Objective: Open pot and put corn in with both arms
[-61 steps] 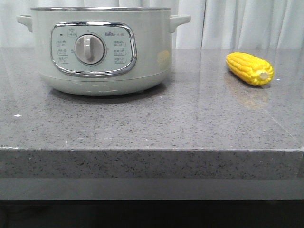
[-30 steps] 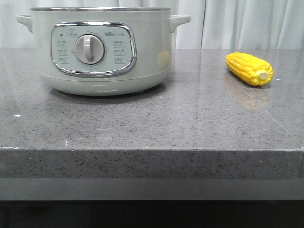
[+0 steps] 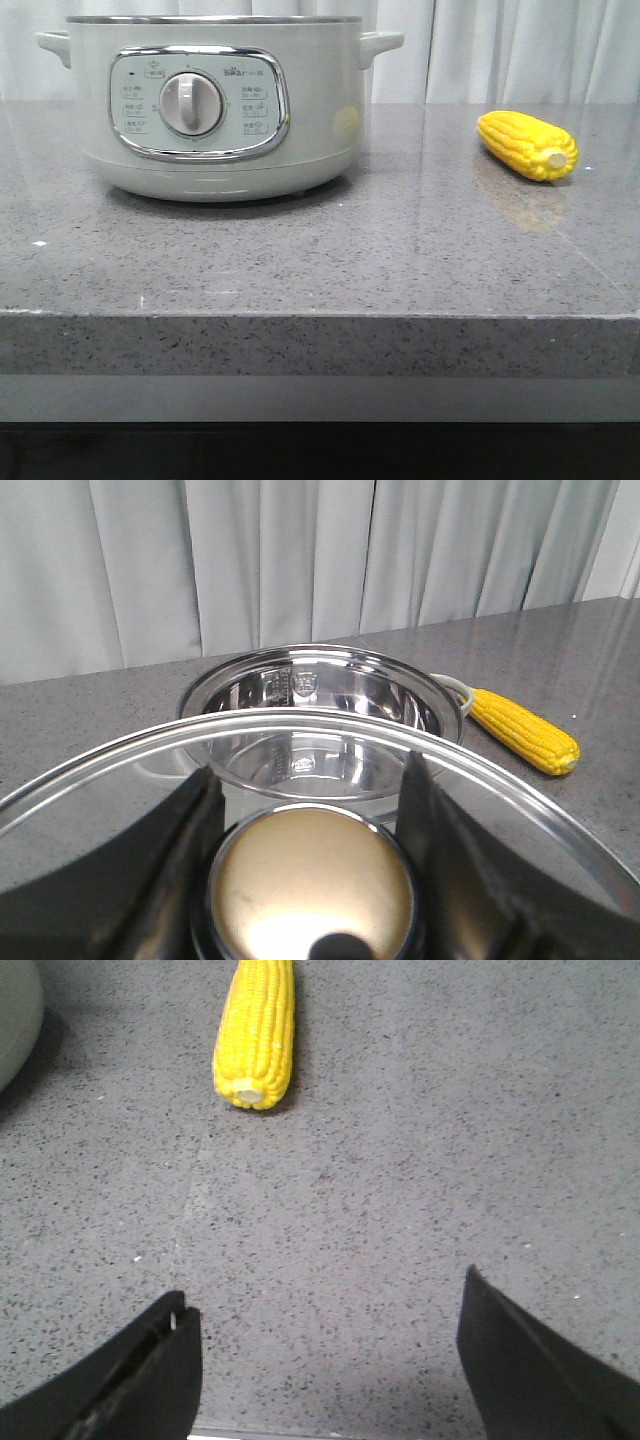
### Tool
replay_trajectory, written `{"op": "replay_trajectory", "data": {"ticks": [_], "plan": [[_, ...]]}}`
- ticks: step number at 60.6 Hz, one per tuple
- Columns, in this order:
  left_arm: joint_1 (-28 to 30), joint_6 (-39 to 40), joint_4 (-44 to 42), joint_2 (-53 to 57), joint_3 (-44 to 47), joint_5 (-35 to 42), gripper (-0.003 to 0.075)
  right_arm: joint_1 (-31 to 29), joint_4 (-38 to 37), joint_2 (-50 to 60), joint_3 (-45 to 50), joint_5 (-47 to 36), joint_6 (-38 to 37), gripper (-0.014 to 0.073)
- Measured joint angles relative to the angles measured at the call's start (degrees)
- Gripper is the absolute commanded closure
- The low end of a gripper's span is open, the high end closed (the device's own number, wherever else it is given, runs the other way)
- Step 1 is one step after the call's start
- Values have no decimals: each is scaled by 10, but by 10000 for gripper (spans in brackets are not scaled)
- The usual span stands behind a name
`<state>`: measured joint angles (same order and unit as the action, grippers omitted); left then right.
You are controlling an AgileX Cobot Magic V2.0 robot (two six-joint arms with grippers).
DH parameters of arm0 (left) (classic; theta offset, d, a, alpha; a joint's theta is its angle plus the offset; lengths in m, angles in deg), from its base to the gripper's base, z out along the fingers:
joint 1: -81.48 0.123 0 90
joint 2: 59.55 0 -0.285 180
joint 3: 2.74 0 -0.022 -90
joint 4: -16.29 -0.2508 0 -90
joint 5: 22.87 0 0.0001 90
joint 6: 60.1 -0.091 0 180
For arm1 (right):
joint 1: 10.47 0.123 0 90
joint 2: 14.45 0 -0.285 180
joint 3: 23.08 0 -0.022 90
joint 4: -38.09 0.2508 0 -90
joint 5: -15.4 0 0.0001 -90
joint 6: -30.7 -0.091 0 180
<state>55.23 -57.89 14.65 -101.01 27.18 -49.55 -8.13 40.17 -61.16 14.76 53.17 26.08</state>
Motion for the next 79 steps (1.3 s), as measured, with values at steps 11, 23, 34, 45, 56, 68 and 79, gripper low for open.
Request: {"op": "replay_trajectory", "data": {"ticks": [11, 23, 34, 45, 56, 68, 79], "plan": [[0, 0, 0, 3, 2, 0, 500, 20, 11, -66, -59, 15, 3, 41], [0, 0, 0, 3, 4, 0, 500, 46, 12, -171, -153, 38, 5, 41], [0, 0, 0, 3, 4, 0, 500, 53, 18, -285, -245, 61, 6, 41], [0, 0, 0, 3, 4, 0, 500, 53, 18, -399, -323, 79, 6, 41], [0, 0, 0, 3, 4, 0, 500, 53, 18, -500, -386, 88, 6, 41], [0, 0, 0, 3, 4, 0, 500, 53, 18, -590, -438, 91, 6, 41], [0, 0, 0, 3, 4, 0, 500, 53, 18, -648, -470, 86, 6, 41]]}}
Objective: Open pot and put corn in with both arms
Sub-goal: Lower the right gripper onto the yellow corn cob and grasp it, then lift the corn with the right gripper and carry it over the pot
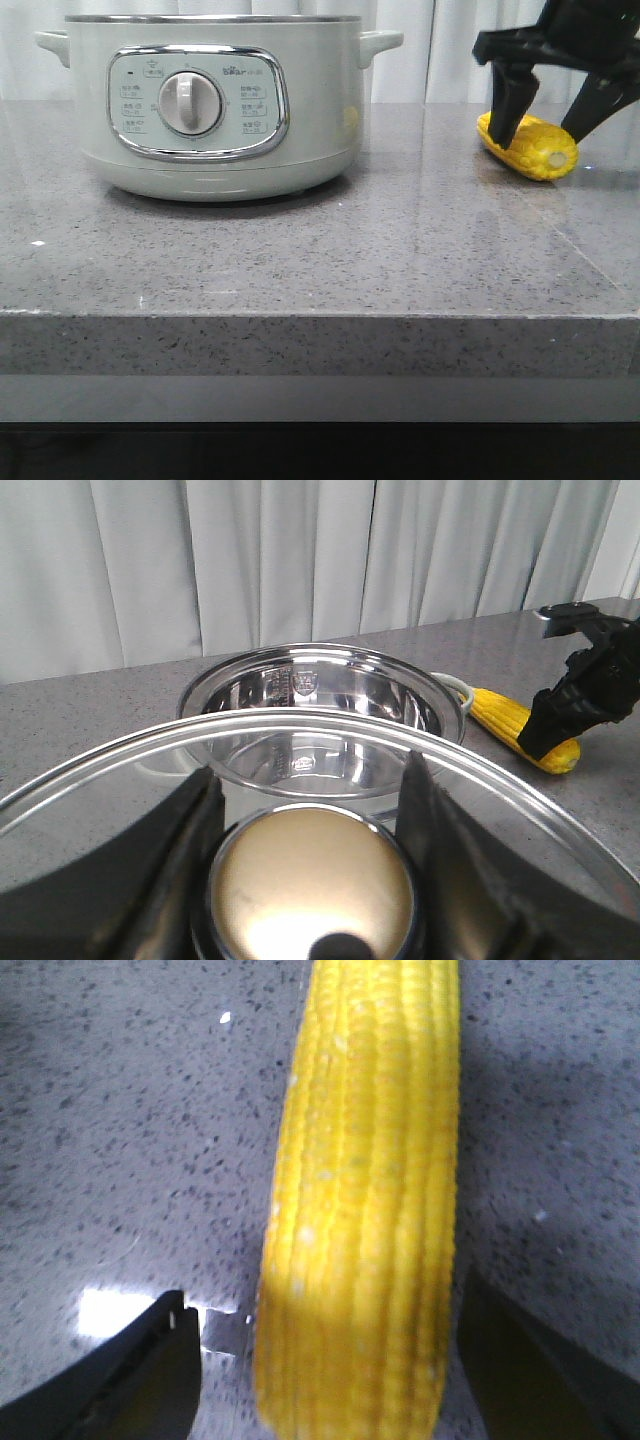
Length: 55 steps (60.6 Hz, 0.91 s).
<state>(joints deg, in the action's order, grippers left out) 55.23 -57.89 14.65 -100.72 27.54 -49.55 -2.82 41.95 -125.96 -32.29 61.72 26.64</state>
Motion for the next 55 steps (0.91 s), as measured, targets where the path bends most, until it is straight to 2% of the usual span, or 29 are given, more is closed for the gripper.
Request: {"op": "replay_trajectory", "data": {"ticks": [9, 17, 21, 44, 55], "plan": [[0, 0, 0, 0, 0, 0, 500, 0, 0, -35, -23, -13, 0, 73], [0, 0, 0, 0, 0, 0, 500, 0, 0, -52, -38, -16, 0, 245], [0, 0, 0, 0, 0, 0, 500, 0, 0, -55, -41, -16, 0, 301], [0, 0, 0, 0, 0, 0, 500, 0, 1, -49, -43, 0, 1, 302], [0, 0, 0, 0, 0, 0, 500, 3, 1, 9, -43, 30, 16, 302]]}}
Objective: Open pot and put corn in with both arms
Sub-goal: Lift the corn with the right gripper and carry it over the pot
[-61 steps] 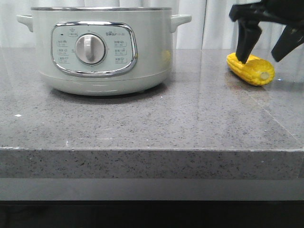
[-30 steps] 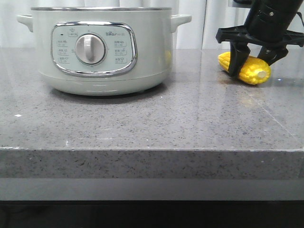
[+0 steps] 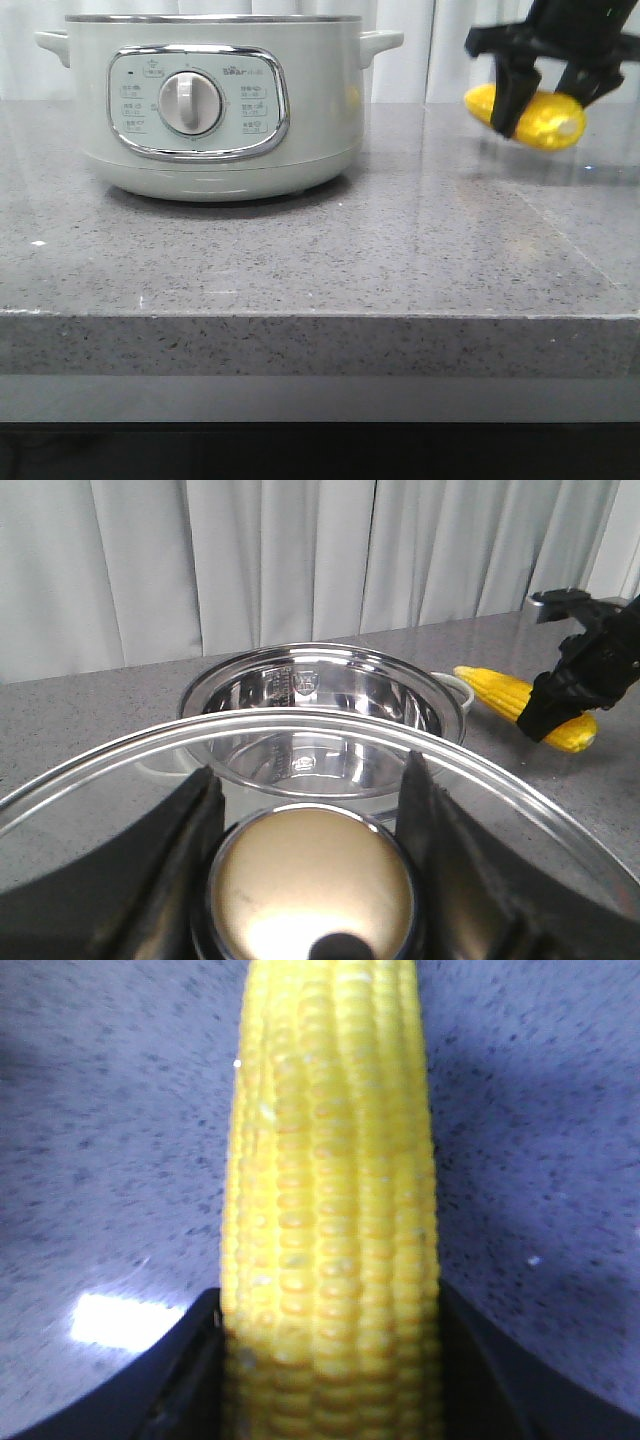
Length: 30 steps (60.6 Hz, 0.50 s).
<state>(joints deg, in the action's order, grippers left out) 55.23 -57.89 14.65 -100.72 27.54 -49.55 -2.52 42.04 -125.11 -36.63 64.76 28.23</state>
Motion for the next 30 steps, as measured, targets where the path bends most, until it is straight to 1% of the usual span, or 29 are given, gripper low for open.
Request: {"op": "replay_trajectory", "data": {"ticks": [12, 23, 30], "plan": [[0, 0, 0, 0, 0, 0, 500, 13, 0, 75, 0, 24, 9, 302], [0, 0, 0, 0, 0, 0, 500, 41, 1, 142, 0, 32, 21, 302], [0, 0, 0, 0, 0, 0, 500, 61, 22, 173, 0, 36, 40, 302]]}}
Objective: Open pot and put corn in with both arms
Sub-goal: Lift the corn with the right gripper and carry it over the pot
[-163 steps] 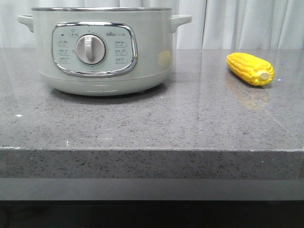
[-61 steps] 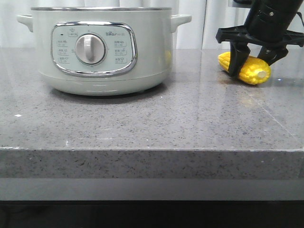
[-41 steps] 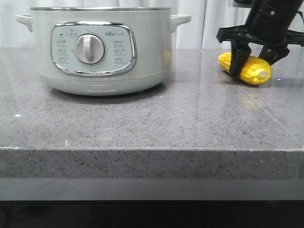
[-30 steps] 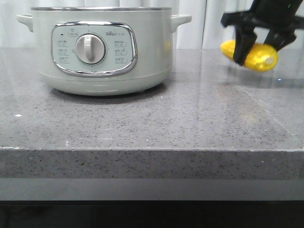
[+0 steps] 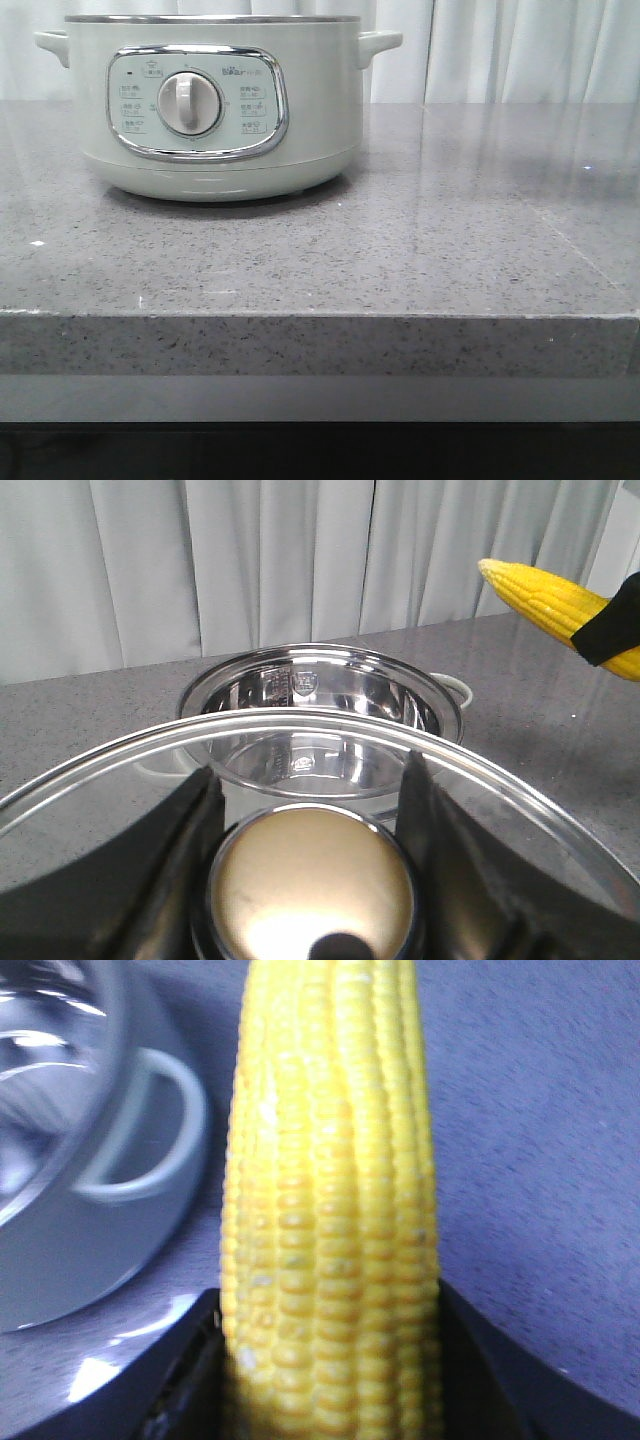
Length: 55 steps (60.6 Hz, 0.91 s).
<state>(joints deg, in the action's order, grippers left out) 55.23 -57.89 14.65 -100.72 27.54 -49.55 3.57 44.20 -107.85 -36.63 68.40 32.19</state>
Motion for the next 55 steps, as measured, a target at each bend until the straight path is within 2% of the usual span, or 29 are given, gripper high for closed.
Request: {"op": "replay_trajectory", "data": {"ticks": [13, 28, 40, 55], "plan": [[0, 0, 0, 0, 0, 0, 500, 43, 90, 11, -20, 1, 76, 302], [0, 0, 0, 0, 0, 0, 500, 96, 200, -43, -87, -29, 163, 302], [0, 0, 0, 0, 0, 0, 500, 137, 220, -119, -145, -61, 192, 302], [0, 0, 0, 0, 0, 0, 500, 141, 216, -197, -178, -72, 198, 302]]}}
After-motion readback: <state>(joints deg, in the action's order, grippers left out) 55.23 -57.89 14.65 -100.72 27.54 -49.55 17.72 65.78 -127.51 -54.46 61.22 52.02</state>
